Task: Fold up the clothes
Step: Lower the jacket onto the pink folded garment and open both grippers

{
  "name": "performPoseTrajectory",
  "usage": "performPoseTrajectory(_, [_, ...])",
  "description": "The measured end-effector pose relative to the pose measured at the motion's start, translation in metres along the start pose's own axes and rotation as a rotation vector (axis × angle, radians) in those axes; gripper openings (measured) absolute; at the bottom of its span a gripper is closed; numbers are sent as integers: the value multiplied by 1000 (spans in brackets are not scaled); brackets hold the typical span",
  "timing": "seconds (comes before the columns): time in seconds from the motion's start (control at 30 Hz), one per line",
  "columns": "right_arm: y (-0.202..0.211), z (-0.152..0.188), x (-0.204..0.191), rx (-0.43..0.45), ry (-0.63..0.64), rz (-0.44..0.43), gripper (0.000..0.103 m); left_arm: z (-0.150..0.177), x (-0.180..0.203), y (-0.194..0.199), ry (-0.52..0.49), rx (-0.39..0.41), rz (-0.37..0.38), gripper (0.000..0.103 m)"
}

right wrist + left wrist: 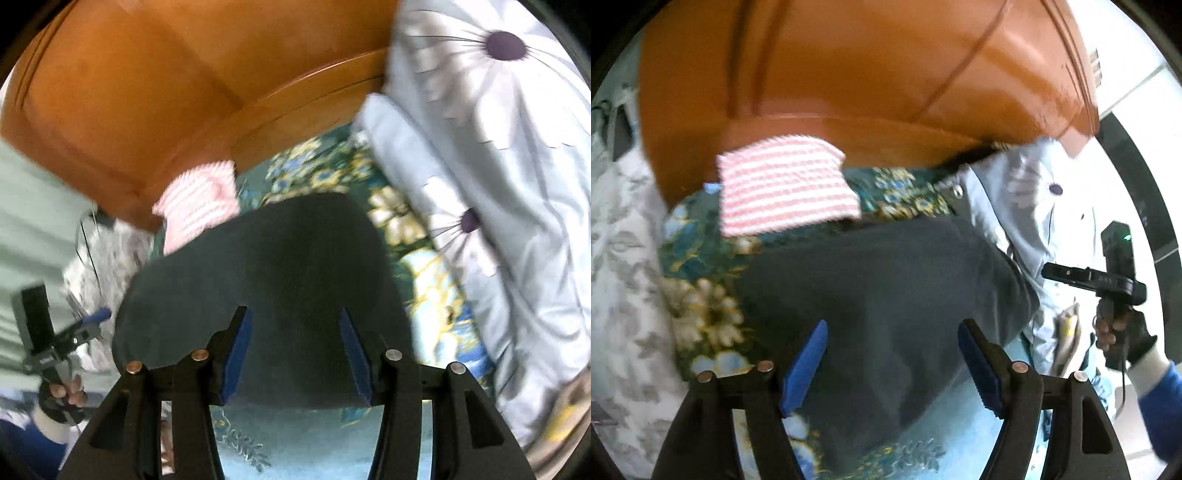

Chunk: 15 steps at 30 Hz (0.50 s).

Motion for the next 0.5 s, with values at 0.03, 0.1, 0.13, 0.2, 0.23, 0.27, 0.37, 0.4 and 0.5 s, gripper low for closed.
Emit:
performPoseTrajectory(0.03, [-10,7,-14,-12,27,4,51,3,4,-9,4,-13,5,77])
performPoseTrajectory(0.1, [-28,21,-34,-31,70,10,51,11,8,-21,-17,-21,-33,77])
performPoseTrajectory(0.13, [-36,28,-43,-46,97,11,51,16,8,-25,-40,-19,-67,77])
performPoseTrajectory(0.2, [-49,38,-46,-56,119,43,51,25,3,-30,-81,-12,-99,77])
performPoseTrajectory(0.23, [-54,43,-45,-57,124,65,51,30,-1,-33,-99,-15,-110,77])
performPoseTrajectory(0.27, [-57,46,-42,-53,119,84,51,34,-3,-37,-118,-23,-123,77])
performPoseTrajectory(0.37, [-59,48,-23,-12,43,109,51,45,-9,-46,-182,-32,-167,77])
performPoseTrajectory(0.4, [-61,49,-21,-10,34,111,51,47,-10,-48,-192,-31,-174,77])
performPoseTrajectory(0.5, [-75,54,-15,-34,17,121,51,52,-16,-56,-189,-17,-181,77])
Point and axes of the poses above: each gripper's, at about its wrist camera, not at the fingertips, and y roughly against the way its jaws point, x to its right, z to its underside, the point moved 6 cm from there along -y, roughly the way its jaws point, and after that the axes turned 3 degrees about -x, right-handed, at the moved point
